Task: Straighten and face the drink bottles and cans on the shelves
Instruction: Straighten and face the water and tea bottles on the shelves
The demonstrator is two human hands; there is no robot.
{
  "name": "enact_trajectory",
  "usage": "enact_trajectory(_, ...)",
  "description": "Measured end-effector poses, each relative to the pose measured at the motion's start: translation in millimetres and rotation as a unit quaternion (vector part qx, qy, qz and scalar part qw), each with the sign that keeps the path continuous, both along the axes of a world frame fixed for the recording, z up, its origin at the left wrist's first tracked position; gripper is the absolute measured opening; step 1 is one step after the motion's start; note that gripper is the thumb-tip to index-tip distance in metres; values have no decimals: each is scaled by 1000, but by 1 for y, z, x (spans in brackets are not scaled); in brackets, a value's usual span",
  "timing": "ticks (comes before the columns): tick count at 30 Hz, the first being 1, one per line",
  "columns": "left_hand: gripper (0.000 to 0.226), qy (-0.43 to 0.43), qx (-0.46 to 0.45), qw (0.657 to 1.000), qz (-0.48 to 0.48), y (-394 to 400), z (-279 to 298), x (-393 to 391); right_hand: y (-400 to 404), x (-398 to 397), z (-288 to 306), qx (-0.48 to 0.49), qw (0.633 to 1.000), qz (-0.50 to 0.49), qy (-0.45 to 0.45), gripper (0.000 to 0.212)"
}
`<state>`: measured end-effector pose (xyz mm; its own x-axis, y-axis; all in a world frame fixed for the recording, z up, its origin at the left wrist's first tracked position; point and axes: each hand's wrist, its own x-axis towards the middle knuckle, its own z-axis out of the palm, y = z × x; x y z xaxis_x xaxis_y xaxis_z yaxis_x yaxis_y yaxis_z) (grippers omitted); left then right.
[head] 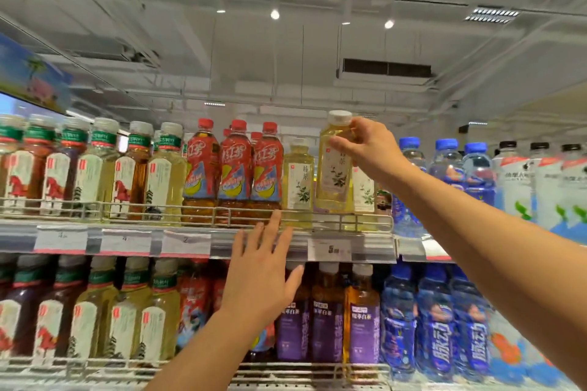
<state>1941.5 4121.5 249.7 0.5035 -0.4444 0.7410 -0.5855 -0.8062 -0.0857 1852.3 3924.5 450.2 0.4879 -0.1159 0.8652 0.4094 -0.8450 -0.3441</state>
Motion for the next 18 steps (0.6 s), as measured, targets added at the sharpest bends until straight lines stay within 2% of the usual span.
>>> enact_trajectory(3, 74, -2, 0, 1000, 1, -2, -1, 2, 0, 7, -3, 2, 998, 10, 65, 33)
enact_trajectory(6, 76, -2, -1, 1000, 4, -3, -3, 3, -1, 12, -2, -6, 992, -29, 123, 39)
enact_trajectory(9, 77, -5, -5, 1000, 6, -3, -4, 4, -3, 17, -3, -18, 994, -39, 97, 53)
enact_trajectory(11, 77, -7, -7, 1000, 3, -4, -4, 4, -3, 19, -1, -79, 991, -79, 77, 63)
enact_trajectory(12, 77, -8, -8, 1000, 1, -5, -4, 4, -3, 21, 1, -129, 981, -127, 71, 61)
enact_trajectory(15, 75, -4, -6, 1000, -1, -3, -2, 2, -1, 25, 7, -247, 930, -266, 56, 56)
enact_trajectory(17, 70, -4, -6, 1000, 3, -2, 4, -1, 2, 28, 11, -277, 913, -294, 56, 56)
enact_trajectory(18, 65, -11, -11, 1000, 4, -2, 9, -3, 3, 29, 14, -269, 916, -293, 57, 54)
